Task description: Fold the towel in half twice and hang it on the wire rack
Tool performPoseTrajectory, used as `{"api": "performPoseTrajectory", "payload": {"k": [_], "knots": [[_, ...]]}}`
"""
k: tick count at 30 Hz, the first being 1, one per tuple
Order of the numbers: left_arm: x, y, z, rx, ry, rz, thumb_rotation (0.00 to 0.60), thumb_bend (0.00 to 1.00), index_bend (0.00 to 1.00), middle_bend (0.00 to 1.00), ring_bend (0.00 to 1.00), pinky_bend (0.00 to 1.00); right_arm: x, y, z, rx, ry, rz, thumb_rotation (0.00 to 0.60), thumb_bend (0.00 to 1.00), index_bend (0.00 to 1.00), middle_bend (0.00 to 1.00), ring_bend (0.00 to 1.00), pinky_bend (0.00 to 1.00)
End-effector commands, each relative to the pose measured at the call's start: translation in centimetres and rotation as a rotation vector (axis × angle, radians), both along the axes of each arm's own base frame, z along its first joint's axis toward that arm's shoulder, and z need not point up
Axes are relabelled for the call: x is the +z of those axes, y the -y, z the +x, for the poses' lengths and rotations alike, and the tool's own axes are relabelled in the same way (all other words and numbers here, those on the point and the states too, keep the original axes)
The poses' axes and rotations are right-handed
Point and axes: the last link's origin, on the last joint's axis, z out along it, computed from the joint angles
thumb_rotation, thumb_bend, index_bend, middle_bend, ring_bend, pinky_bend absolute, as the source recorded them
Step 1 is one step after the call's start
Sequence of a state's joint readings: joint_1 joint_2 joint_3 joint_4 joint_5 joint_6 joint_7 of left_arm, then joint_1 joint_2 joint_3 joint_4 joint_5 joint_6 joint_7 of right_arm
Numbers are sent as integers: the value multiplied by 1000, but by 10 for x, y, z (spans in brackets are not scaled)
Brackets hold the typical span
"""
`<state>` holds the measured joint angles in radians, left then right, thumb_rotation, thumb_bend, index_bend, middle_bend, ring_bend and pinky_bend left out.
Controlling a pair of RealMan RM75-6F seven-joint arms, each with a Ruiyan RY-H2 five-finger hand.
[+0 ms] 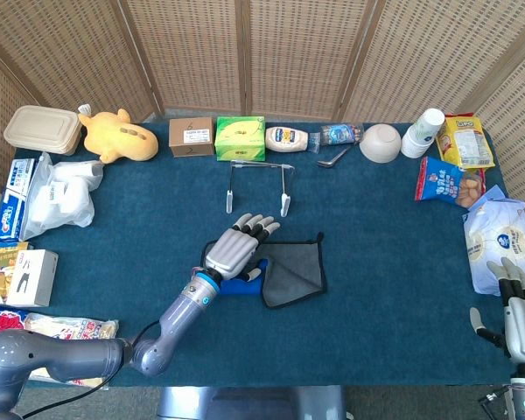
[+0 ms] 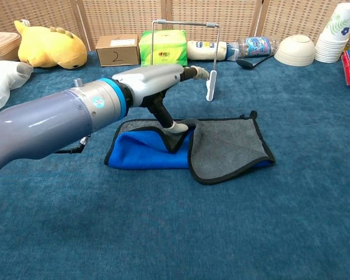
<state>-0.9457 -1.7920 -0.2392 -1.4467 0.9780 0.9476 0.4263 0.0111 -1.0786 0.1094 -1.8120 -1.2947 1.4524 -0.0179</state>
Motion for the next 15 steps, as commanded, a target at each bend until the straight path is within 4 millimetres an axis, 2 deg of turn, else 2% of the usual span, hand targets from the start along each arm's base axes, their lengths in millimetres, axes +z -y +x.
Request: {"api": "performPoseTrajectory", "payload": {"k": [1,7,11,15], "knots": [[10,5,-3,13,54,-17,600,363,63,0,0,0,-1,0,0,1,0,3,600,385,112,26,0,0],[25,17,-15,-2,87,-46,600,363,283,22,0,0,-3,2,1,6,2,9,600,385,111,26,0,0],[31,30,-36,-40,-3,-40,600,363,318,28,0,0,-6,3,0,3,5,16,600,384,112,26,0,0],[30,34,-47,-63,-68,-16,600,363,328,29,0,0,-9,4,-1,0,8,23,600,384,111,26,0,0]]}}
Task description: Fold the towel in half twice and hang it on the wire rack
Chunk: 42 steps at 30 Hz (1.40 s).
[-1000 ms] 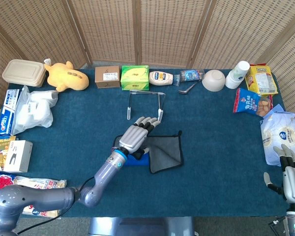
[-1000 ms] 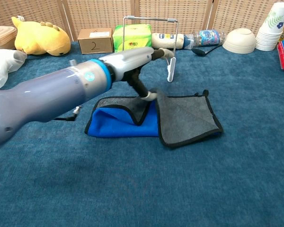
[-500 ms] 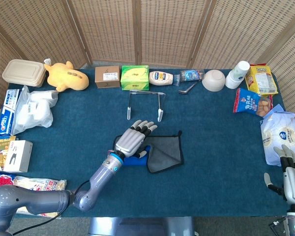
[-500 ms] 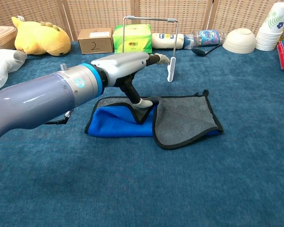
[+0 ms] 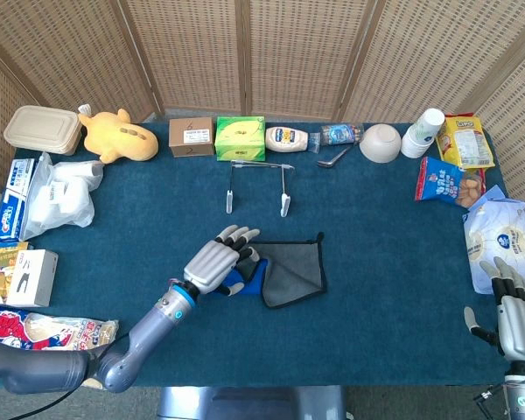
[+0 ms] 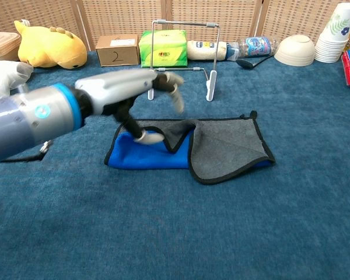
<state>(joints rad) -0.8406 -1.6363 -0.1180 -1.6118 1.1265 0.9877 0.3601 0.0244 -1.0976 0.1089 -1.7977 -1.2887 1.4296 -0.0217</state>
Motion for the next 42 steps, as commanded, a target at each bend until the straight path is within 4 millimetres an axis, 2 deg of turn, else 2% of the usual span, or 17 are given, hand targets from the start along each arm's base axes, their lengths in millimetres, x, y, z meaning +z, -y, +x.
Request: {"api": "performPoseTrajectory", "payload": {"k": [1,17,20,23,26,32,42], "knots": [[-1,4,-11,-17,-53,25,600,363,333,30,0,0,-1,0,0,-1,2,3,600,384,112,26,0,0],[-18,-3,-14,-12,-102,59,600,363,348,35,0,0,0,0,-3,-8,0,-3,600,384,112,26,0,0],[-28,-6,-11,-6,-108,46,600,363,352,38,0,0,1,-1,-4,-14,-2,-5,600,385,111,26,0,0],[-33,-8,-5,5,-79,38,600,363,396,57,0,0,2,-2,-3,-14,-3,-8,600,385,112,26,0,0],[-35,-9,-4,9,-59,37,600,363,501,103,0,0,3,-3,-3,-17,-6,-11,600,384,113,26,0,0],[-35,-10,-6,8,-54,49,600,370,637,156,0,0,4,-3,-3,-20,-8,-15,600,384,113,26,0,0],[-30,-14,-12,27,-48,67,600,391,673,190,0,0,4,-2,-2,-16,-10,-18,600,385,114,26,0,0]]}}
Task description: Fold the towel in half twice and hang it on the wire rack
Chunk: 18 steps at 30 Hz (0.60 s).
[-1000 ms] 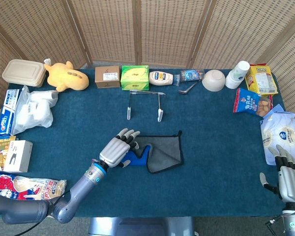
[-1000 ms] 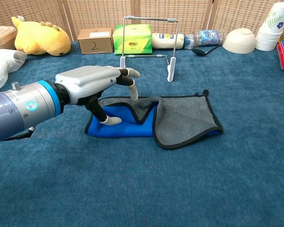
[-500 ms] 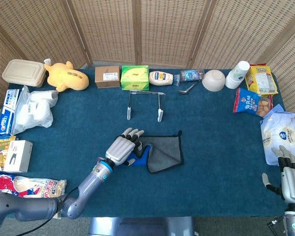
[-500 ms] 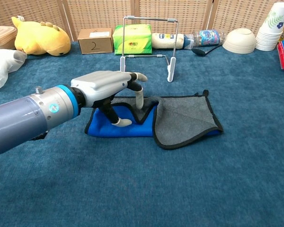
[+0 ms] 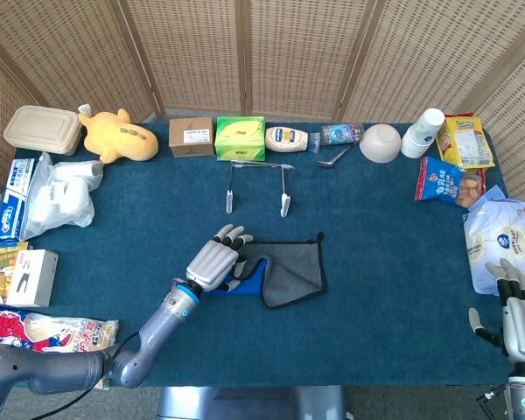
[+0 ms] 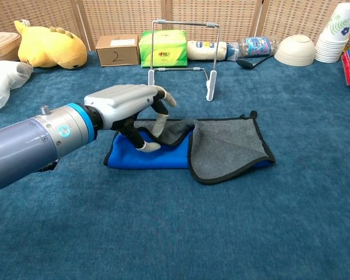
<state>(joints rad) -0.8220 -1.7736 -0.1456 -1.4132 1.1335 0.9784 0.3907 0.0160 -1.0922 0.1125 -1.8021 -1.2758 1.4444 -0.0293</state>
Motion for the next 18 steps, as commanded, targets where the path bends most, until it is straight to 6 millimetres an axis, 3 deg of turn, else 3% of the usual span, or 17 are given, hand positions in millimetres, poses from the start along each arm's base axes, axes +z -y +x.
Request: {"api": "performPoseTrajectory", "payload": {"k": [1,9,18], "knots": [[1,-1,0,3,6,6,600,396,674,193,0,0,0,0,0,0,1,0,600,385,114,26,0,0],[2,-4,-1,13,15,22,600,452,708,224,0,0,1,-2,0,-3,-1,-6,600,384,114,26,0,0],[8,-10,-5,36,24,47,600,451,712,237,0,0,2,-2,0,-2,-2,-9,600,384,115,26,0,0]]}}
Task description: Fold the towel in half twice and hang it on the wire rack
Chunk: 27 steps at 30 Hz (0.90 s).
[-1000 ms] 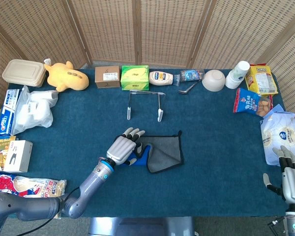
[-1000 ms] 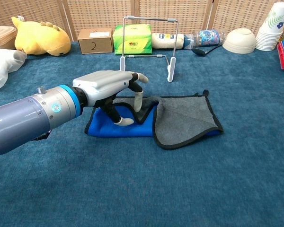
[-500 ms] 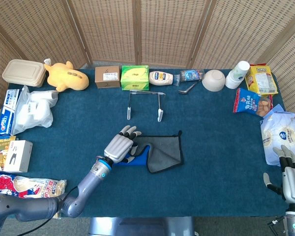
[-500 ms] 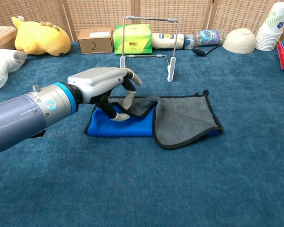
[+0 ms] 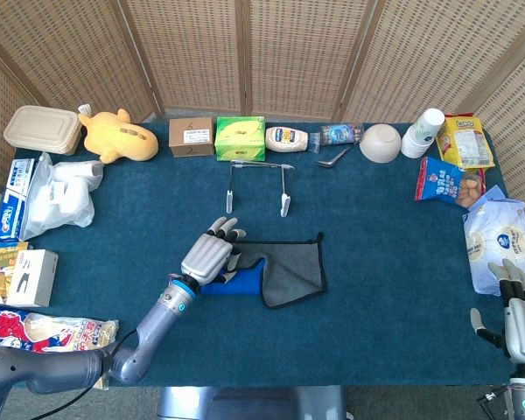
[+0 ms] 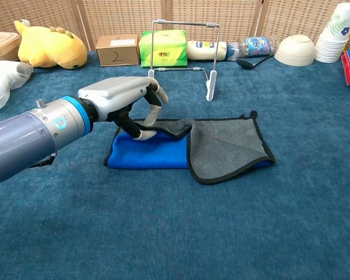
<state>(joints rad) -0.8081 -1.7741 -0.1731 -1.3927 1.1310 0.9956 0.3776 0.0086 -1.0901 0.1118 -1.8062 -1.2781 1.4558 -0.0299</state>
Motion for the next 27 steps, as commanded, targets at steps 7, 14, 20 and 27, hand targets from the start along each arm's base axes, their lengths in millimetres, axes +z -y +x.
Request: {"api": "performPoseTrajectory", "payload": {"k": [7,14,20,27], "knots": [[5,-12,-2,24,16,28,600,446,703,237,0,0,0,0,1,2,-1,1,600,384,115,26,0,0],[2,-28,-2,51,17,49,600,441,694,235,0,0,1,-2,1,-3,-5,-6,600,384,115,26,0,0],[-3,-32,-3,63,18,48,600,437,669,225,0,0,1,-2,1,-4,-6,-7,600,385,115,26,0,0],[-3,-33,-11,81,17,62,600,435,647,215,0,0,3,-3,1,-7,-9,-13,600,384,115,26,0,0]]}}
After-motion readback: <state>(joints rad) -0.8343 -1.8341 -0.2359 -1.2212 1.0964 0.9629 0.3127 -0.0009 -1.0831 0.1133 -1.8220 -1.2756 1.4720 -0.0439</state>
